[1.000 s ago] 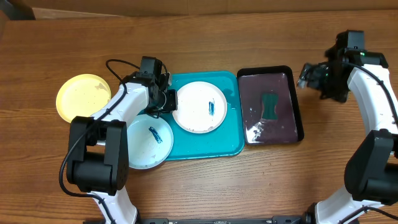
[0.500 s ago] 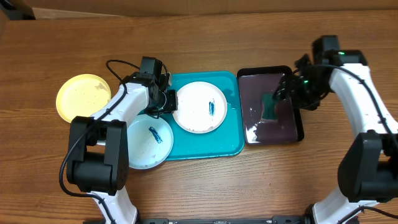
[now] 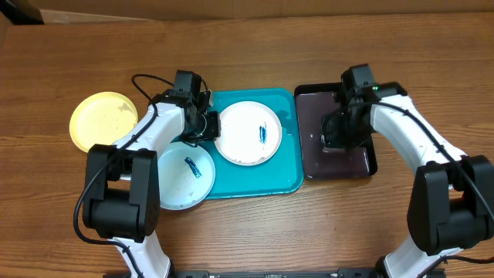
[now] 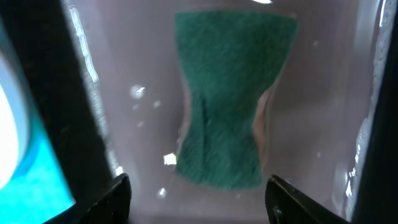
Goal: Clean dirty plates on tray and stack at the side
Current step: 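Close the right gripper on the sponge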
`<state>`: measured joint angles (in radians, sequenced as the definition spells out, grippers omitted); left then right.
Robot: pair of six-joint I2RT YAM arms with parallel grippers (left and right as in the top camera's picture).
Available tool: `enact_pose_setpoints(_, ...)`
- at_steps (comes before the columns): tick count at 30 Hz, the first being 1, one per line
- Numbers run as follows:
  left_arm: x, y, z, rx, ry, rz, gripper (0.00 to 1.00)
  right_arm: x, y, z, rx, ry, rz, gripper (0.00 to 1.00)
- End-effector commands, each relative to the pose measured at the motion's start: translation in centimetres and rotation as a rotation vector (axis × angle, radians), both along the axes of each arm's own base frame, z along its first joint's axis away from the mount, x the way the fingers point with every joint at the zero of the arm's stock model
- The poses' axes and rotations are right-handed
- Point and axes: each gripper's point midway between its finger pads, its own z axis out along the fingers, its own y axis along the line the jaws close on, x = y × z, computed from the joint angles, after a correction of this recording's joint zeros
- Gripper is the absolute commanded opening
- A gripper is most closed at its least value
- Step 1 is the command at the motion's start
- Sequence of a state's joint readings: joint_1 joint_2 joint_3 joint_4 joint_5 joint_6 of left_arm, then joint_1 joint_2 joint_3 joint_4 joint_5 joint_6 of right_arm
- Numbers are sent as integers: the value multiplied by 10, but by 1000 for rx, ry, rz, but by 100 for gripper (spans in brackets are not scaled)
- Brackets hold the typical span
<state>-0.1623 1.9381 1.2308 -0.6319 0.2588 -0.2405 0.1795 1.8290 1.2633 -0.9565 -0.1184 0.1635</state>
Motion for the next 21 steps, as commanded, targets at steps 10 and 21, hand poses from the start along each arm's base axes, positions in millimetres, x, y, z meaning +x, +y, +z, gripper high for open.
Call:
enact_pose_setpoints(10, -4, -2, -4, -14, 20, 8, 16, 0, -5, -34, -27, -59, -16, 68)
enact_pose_setpoints(21, -4, -2, -4, -14, 20, 8, 16, -14, -8, -36, -38, -2, -15, 19)
